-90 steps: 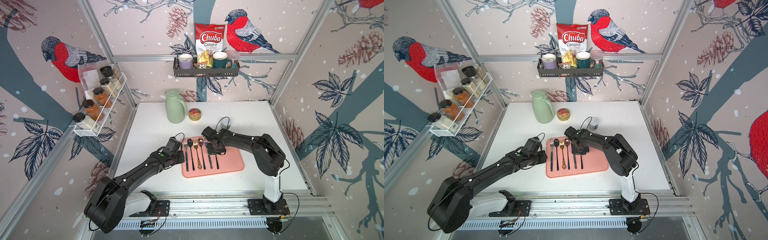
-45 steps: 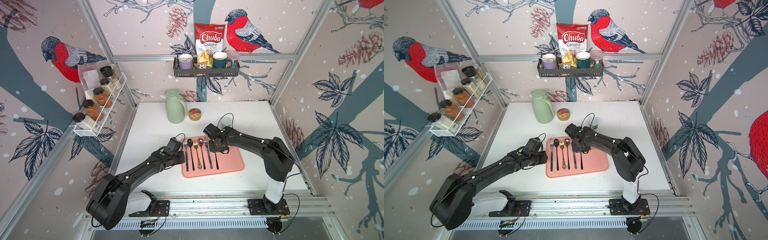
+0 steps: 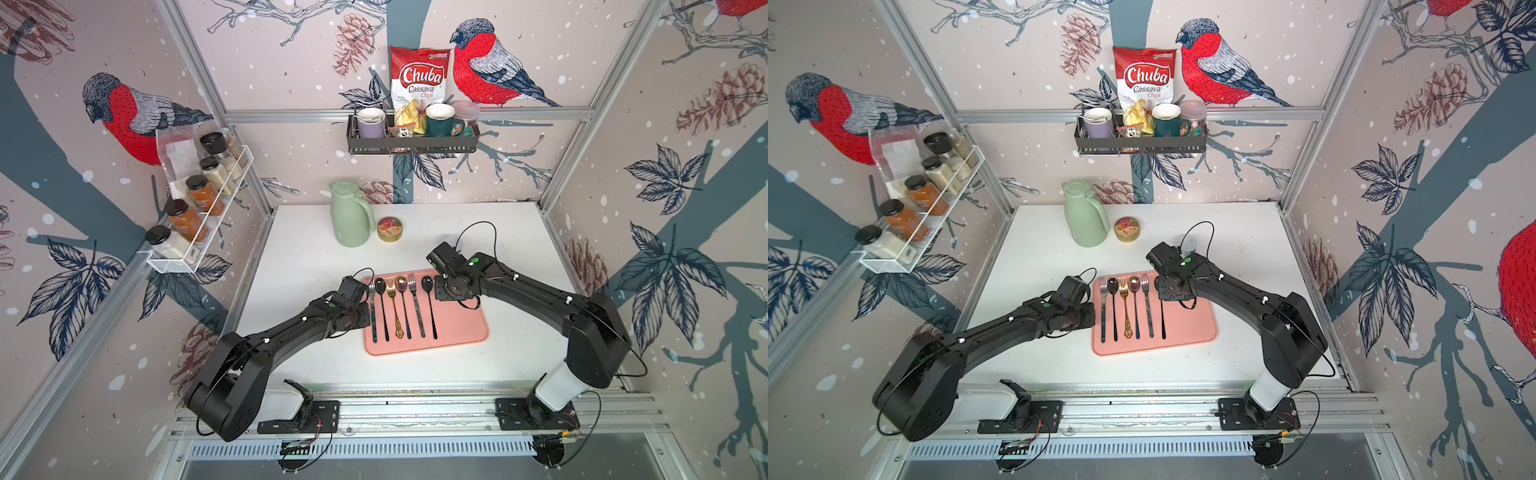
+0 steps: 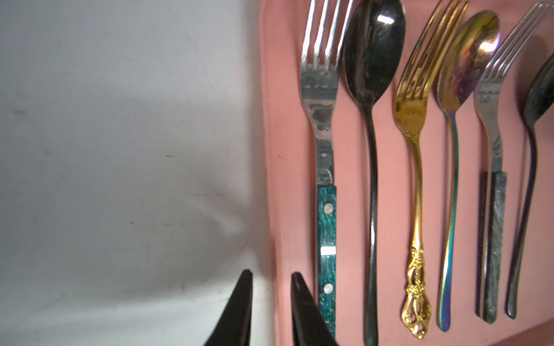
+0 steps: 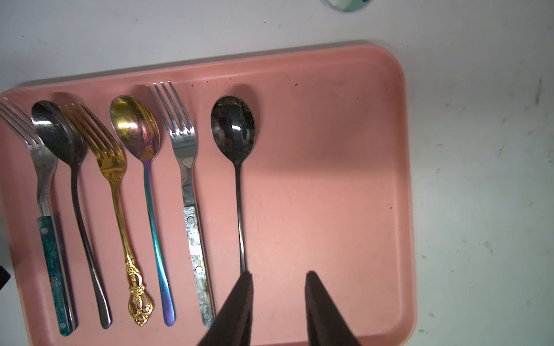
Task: Set the spoon and fork side by side
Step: Place the spoon on the tray, then adjust the tray at the center of the board.
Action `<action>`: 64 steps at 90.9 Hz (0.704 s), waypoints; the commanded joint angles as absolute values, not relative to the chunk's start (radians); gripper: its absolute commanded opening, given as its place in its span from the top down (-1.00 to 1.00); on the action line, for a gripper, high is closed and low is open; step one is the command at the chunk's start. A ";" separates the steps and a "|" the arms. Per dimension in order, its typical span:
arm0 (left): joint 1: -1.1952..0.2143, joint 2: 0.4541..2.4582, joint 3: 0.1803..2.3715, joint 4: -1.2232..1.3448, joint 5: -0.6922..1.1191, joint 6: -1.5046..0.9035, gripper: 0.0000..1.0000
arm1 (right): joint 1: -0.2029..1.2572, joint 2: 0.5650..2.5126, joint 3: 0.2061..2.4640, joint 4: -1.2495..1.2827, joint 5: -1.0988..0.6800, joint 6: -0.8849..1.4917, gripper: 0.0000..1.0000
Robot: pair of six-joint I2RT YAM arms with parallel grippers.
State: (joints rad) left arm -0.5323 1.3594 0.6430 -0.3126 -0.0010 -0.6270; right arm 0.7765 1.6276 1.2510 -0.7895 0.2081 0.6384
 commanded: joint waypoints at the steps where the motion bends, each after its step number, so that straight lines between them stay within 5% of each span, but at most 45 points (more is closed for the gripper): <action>1: -0.529 1.387 0.656 -0.275 -0.013 -0.614 0.52 | 0.769 1.612 1.238 -0.791 0.211 0.650 0.36; 64: -0.483 1.614 0.759 -0.159 0.009 -0.627 0.96 | 0.695 1.577 1.144 -0.724 0.165 0.658 0.37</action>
State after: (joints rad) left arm -0.4889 1.5887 0.7513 -0.1436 0.0162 -0.6205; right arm 0.7048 1.5894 1.1549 -0.7372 0.1741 0.6533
